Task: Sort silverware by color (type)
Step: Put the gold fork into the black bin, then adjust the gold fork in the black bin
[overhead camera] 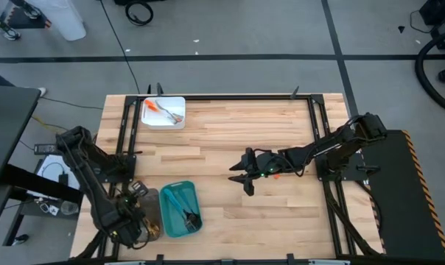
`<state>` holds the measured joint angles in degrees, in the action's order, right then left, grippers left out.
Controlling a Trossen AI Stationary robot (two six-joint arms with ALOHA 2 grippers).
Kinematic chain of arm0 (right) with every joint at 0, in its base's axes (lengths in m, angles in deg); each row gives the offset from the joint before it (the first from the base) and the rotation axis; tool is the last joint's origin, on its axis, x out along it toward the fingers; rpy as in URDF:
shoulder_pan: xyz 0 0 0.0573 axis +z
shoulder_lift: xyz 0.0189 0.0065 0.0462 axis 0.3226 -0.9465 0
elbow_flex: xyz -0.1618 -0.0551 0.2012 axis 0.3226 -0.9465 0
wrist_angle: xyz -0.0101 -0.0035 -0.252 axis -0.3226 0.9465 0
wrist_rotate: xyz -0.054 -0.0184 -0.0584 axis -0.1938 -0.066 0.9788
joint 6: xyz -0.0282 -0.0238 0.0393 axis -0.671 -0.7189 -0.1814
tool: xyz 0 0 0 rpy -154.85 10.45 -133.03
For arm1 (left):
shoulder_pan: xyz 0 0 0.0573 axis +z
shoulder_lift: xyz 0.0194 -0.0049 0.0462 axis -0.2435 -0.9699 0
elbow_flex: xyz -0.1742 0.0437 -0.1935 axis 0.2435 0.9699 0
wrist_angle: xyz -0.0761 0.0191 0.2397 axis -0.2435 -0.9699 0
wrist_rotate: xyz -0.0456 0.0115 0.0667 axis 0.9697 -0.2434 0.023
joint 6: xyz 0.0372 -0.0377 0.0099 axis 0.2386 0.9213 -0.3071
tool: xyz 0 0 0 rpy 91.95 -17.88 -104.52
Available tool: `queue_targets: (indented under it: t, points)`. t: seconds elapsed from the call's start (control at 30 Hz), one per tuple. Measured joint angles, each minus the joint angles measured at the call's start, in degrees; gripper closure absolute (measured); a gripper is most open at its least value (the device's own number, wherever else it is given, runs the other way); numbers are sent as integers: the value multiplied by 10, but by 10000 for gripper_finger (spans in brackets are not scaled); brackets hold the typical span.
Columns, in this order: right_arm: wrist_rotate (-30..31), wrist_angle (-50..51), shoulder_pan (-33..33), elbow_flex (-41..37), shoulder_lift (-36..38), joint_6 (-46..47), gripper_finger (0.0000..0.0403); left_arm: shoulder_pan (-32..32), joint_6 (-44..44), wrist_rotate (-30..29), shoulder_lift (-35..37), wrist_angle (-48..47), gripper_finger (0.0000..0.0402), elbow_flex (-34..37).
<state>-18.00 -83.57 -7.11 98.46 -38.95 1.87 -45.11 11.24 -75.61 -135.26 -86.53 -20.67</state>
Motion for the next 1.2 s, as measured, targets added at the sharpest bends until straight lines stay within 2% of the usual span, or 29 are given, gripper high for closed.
queue_targets:
  t: [0.6,0.73,0.97,1.2]
  points:
    - [12,-6,6,0,0,0,206,0,-8,-20,0,115,374,3]
    - [12,-6,6,0,0,-1,206,-4,-41,-20,0,129,359,4]
    - [12,-6,6,0,0,-2,206,1,-7,-29,0,136,341,25]
    - [13,-6,6,0,0,-1,206,0,-9,-47,0,137,288,25]
